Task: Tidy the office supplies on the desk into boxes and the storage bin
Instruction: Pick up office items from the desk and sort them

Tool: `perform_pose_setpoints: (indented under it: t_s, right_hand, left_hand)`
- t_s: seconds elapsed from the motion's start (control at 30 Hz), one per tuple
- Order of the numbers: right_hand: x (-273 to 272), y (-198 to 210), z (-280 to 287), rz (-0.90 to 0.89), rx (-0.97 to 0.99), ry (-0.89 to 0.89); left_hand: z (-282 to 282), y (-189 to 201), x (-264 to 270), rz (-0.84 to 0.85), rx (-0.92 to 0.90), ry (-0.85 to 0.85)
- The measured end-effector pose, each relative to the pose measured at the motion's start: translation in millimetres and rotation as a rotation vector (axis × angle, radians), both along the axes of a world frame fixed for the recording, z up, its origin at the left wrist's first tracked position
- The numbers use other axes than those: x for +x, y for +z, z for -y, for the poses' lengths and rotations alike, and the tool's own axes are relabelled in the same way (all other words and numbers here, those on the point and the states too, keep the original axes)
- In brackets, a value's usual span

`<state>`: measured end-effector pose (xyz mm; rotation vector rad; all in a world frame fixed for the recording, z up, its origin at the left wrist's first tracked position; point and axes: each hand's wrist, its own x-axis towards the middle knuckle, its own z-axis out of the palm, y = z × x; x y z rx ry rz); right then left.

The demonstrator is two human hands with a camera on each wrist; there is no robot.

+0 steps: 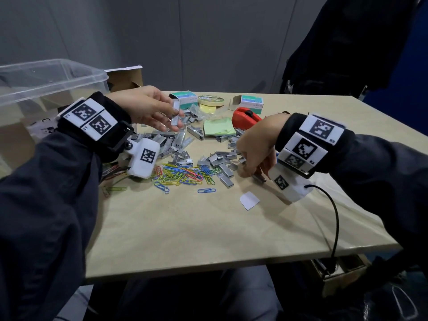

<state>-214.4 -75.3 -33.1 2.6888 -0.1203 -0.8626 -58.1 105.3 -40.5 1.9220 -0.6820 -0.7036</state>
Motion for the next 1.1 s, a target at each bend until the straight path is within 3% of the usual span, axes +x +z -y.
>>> perform_pose_setpoints:
  t_s: [0.23,0.4,0.67,0.77,0.93,1.1]
  right_hand:
    - [5.7,10.2,10.2,-0.025,-0.001,-0.009]
    - [25.7,26.4,13.2,0.192,0.326,0.037]
    - [89.4,22.1,-15.9,0.484,0.545,0.073]
    - [108.8,21.0,-30.2,0.462,0.485,0.1]
    - [121.3,5.7,-46.6,0.186,0.368,0.158]
    - [123.0,-4.8,-50.1,0.229,0.163,0.265]
  left_hand:
    - [-11.4,-2.7,4.7,-0.055,-0.023,0.055]
    - [-16.6,-4.0,5.9,-0.045,-0.026,0.079]
    - [-29.4,-0.6,8.3,0.06,-0.058,0.192]
    - [-34.7,-0.9,10.1,0.062,-0.058,0.201]
    - [-37.3,-4.1,12.9,0.051,-0.031,0.25]
    - [-38.4,-1.2,11.2,0.014,-0.12,0.283]
